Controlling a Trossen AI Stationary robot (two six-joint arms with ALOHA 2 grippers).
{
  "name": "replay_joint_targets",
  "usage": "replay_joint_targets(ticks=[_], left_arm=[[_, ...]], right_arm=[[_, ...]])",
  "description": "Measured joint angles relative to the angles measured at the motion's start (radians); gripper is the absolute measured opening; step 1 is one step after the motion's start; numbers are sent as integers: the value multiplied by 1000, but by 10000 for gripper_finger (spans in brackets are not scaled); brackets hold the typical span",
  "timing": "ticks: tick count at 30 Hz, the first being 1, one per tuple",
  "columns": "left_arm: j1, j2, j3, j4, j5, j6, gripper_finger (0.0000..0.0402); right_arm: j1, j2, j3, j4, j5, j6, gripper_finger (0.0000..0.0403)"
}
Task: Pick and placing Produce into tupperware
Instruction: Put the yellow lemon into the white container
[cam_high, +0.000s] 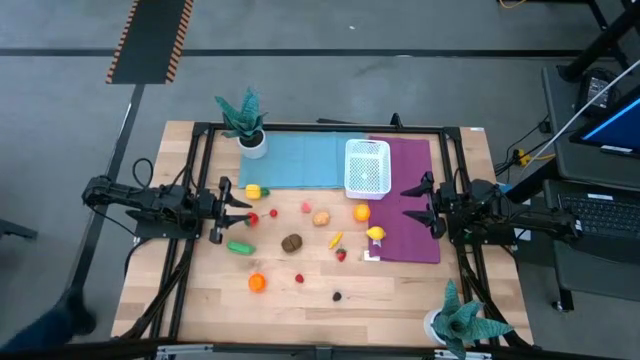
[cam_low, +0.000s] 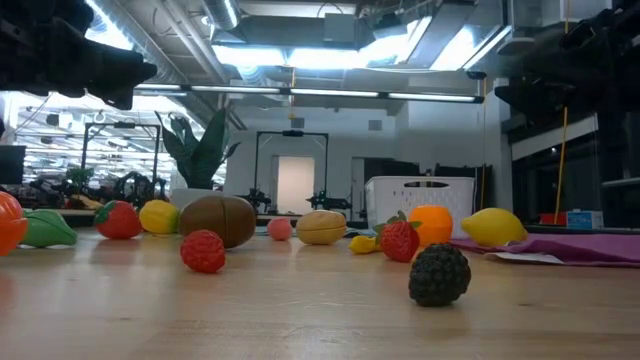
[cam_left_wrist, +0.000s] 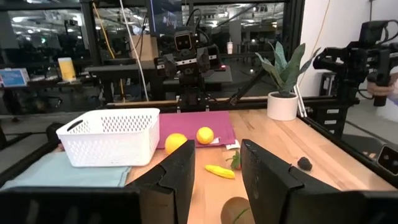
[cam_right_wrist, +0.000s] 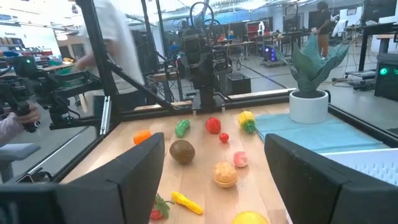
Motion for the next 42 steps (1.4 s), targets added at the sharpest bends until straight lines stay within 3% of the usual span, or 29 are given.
replay_joint_targets(ticks=[4, 9, 14, 22, 32, 42], left_arm=[[2, 0, 0, 25, -27, 45, 121], [3, 4, 0, 35, -76, 42, 121], [27, 52, 0, 136, -78, 48, 121], [90, 230, 9, 240, -66, 60, 121], [136, 548, 187, 236, -29, 63, 121], [146, 763, 282, 212, -28, 16, 121]], right_arm=[[0, 0, 0, 25, 0, 0, 278], [0, 13, 0, 33, 74, -48, 278], [0, 63, 0, 126, 77, -79, 278], [0, 189, 0, 262, 78, -126, 278], [0, 397, 110, 287, 71, -209, 278], [34, 594, 341, -33, 34, -238, 278]])
